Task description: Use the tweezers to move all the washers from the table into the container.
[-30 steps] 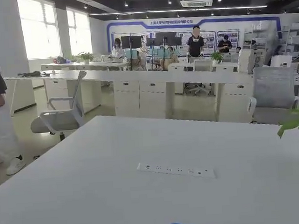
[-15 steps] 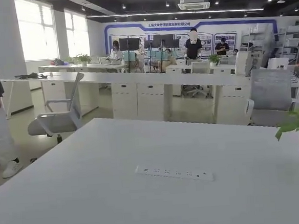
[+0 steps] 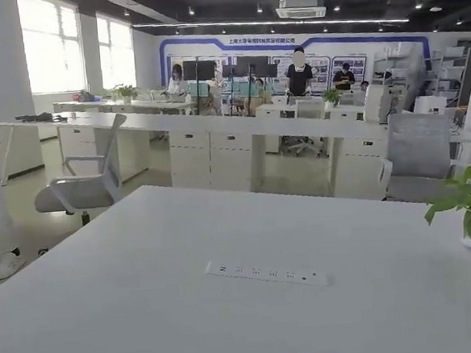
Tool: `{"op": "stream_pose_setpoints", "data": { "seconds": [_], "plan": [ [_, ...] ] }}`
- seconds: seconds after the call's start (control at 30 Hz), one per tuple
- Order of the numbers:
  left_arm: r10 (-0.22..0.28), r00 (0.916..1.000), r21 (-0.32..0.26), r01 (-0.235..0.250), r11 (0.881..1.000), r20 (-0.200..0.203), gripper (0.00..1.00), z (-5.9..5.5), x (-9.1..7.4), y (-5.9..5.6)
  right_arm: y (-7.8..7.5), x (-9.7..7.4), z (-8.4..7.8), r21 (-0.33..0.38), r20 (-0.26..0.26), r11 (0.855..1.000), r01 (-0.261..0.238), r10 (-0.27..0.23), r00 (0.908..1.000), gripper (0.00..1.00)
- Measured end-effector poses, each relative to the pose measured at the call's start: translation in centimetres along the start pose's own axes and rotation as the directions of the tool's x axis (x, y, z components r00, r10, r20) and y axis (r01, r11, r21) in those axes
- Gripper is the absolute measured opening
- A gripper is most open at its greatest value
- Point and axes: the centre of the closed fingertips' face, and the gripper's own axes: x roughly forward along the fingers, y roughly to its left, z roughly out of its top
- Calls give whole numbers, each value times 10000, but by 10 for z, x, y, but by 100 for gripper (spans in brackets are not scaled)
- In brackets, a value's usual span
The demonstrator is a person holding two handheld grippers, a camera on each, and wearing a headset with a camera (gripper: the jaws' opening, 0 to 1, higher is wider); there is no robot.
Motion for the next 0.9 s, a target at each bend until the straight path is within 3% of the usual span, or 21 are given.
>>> {"op": "stream_pose_setpoints", "data": {
  "seconds": [0.13,0.2,0.3,0.33,0.37,0.43,0.47,0.5,0.57,0.6,0.63,0.7,0.73,0.77,0.8,0.9],
  "plan": [
    [-143,9995,220,150,9996,-283,91,-3,-1,-3,3,0,-3,-366,-376,9993,-92,78,9993,66],
    [-430,9954,364,463,9983,-859,88,-12,-1,-7,4,-3,-3,-430,-529,9987,-289,266,9982,65],
    [-772,9826,707,902,9934,-1688,79,-23,-1,-12,13,0,-2,-906,-943,9932,-730,644,9935,63],
    [-1143,9744,681,1296,9892,-1938,75,-27,-1,-17,19,0,0,-1109,-1024,9891,-970,857,9910,60],
    [-1284,9714,632,1435,9876,-2000,72,-28,0,-20,28,2,1,-1256,-1127,9833,-1316,1176,9866,56],
    [-1856,9494,864,2133,9732,-2532,60,-37,0,-26,42,5,3,-1559,-1304,9708,-1823,1627,9780,44],
    [-2201,9288,994,2595,9606,-2982,53,-44,-1,-30,54,9,3,-1673,-1474,9597,-2257,2020,9682,39],
    [-2415,9135,1081,2901,9509,-3275,49,-49,-1,-33,62,11,2,-1645,-1605,9532,-2538,2280,9603,36],
    [-2870,8839,1032,3459,9326,-3692,45,-56,0,-39,82,19,-3,-1499,-1973,9321,-3296,2985,9338,32],
    [-3202,8587,910,3850,9184,-4002,43,-62,1,-43,94,23,-9,-1577,-2294,9132,-3758,3363,9134,31],
    [-3388,8423,889,4095,9080,-4192,40,-66,2,-45,101,26,-13,-1588,-2515,9044,-3960,3508,9020,30],
    [-3837,7836,849,4804,8729,-4886,38,-79,3,-53,118,33,-24,-1579,-2891,8762,-4553,3998,8698,26],
    [-4087,7478,685,5149,8545,-5232,37,-87,3,-58,123,35,-28,-1570,-3091,8686,-4701,4089,8587,24],
    [-4213,7306,601,5314,8450,-5374,35,-91,4,-60,130,40,-34,-1608,-3332,8587,-4866,4169,8457,23],
    [-4490,6912,221,5573,8300,-5663,32,-98,2,-65,135,41,-39,-1661,-3535,8470,-5049,4269,8324,21],
    [-4617,6387,399,6104,7911,-6155,23,-112,4,-70,149,49,-57,-1949,-4414,8071,-5573,4352,7847,19]
  ]
}}
